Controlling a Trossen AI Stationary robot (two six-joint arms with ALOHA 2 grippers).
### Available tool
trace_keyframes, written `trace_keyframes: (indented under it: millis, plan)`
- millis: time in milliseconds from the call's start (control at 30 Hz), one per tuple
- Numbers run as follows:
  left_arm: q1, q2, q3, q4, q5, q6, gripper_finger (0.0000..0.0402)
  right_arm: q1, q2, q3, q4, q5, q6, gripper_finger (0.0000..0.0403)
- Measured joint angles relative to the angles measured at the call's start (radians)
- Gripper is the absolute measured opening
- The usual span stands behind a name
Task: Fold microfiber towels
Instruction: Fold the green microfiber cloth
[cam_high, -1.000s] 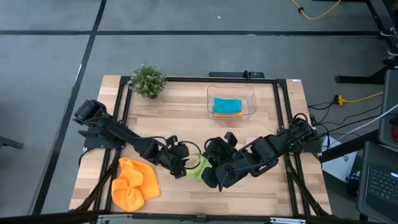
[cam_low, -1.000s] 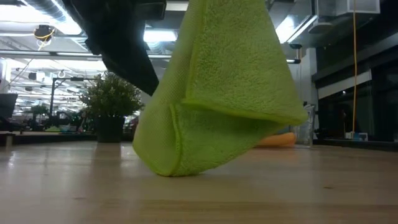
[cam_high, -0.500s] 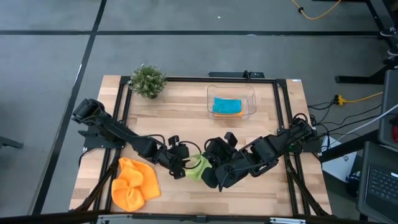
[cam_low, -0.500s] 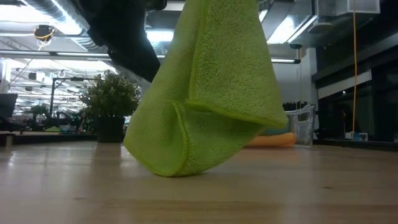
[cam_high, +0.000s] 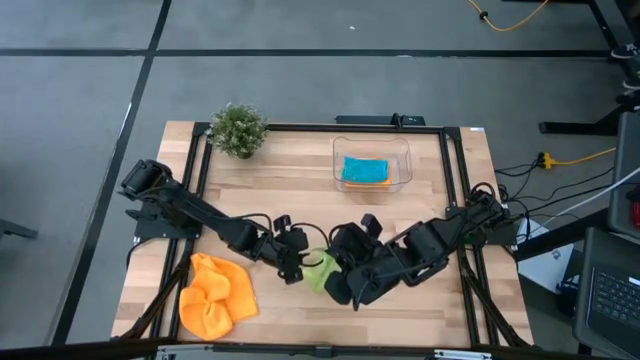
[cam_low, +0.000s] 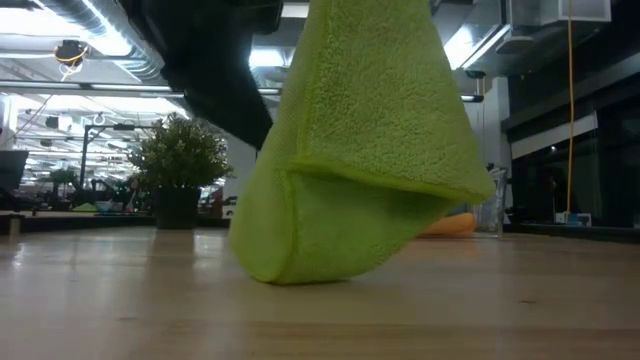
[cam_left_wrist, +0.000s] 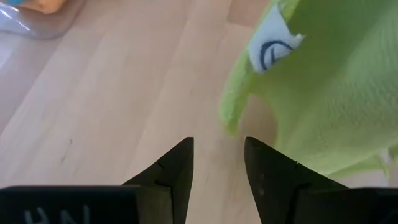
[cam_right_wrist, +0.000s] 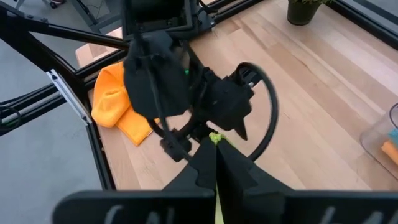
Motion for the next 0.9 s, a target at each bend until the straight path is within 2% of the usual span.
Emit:
trace_keyframes:
  millis: [333,533,600,733,900]
  plan:
    - [-0.008,0.0,0.0,0.111,0.041,0.119,0.0135,0.004,0.0,0.0,0.037,0.0,-0.078,0.0]
    - [-0.007,0.0,0.0,0.117,0.048,0.173,0.0135,0.035,-0.002,0.0,0.088,-0.027,-0.165,0.0]
    - [-0.007,0.0,0.0,0.12,0.066,0.175,0.0135,0.05,-0.003,0.0,0.082,-0.048,-0.166,0.0]
    - [-0.016,-0.001,0.0,0.15,0.121,0.176,0.0135,0.074,-0.003,0.0,0.048,-0.156,-0.113,0.0]
    - [-0.041,-0.001,0.0,0.218,0.224,0.208,0.0135,0.106,-0.004,-0.001,-0.008,-0.175,-0.039,0.0]
